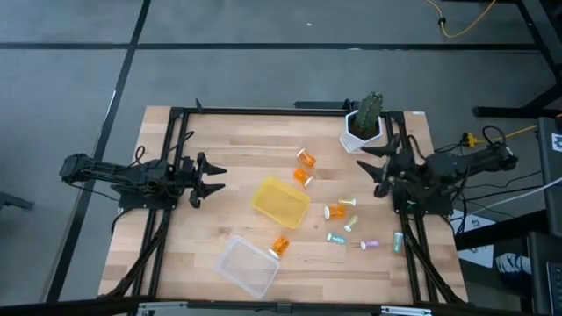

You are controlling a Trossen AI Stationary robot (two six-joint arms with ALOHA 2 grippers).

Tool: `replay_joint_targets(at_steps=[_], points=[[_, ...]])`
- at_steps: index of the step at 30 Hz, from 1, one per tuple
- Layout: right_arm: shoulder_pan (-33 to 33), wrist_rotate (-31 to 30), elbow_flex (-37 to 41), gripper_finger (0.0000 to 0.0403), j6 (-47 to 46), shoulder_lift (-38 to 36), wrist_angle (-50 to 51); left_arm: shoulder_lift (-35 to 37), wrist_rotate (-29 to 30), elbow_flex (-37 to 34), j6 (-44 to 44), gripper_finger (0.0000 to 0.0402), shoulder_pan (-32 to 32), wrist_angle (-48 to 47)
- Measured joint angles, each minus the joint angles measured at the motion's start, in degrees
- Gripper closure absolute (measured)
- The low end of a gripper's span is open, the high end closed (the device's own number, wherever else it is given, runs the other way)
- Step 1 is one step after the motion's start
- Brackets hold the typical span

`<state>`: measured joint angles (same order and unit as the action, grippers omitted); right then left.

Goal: Pick and place medicine bottles into bin by pill shape (circle, oval)
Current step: Put the orange bottled capsule into the yellow bin

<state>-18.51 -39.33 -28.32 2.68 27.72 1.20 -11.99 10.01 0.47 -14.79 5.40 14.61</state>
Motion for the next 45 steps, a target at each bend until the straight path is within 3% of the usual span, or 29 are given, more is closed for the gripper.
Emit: replay_joint_targets(at_steps=[5, 10, 16, 23, 33, 40, 45], points=[[3.7, 6.3, -4.2, 0.0198, -11.6, 9.7, 8.5, 0.0, 0.0, 0.0, 3.4, 0.0150, 0.0, 0.0], [8.8, 14.0, -8.3, 0.0198, -17.0, 17.7, 13.2, 0.0, 0.0, 0.0, 6.1, 0.0150, 0.0, 0.0], [15.4, 20.0, -14.3, 0.0198, -17.1, 24.6, 19.6, 0.0, 0.0, 0.0, -4.1, 0.0150, 0.0, 3.9], [22.4, 24.7, -20.0, 0.0198, -15.2, 29.1, 26.0, 0.0, 1.4, 0.0, -4.6, 0.0150, 0.0, 8.8], [27.9, 27.1, -20.2, 0.0198, -15.4, 31.9, 29.8, 0.0, 2.9, 0.0, -0.8, 0.0150, 0.0, 9.1], [30.5, 27.0, -20.2, 0.0198, -7.3, 34.0, 27.3, 0.0, 7.2, 0.0, 1.8, 0.0150, 0.0, 19.7], [31.5, 27.2, -20.2, 0.0198, -4.3, 36.0, 24.2, 0.0, 7.5, 0.0, 1.9, 0.0150, 0.0, 20.7]])
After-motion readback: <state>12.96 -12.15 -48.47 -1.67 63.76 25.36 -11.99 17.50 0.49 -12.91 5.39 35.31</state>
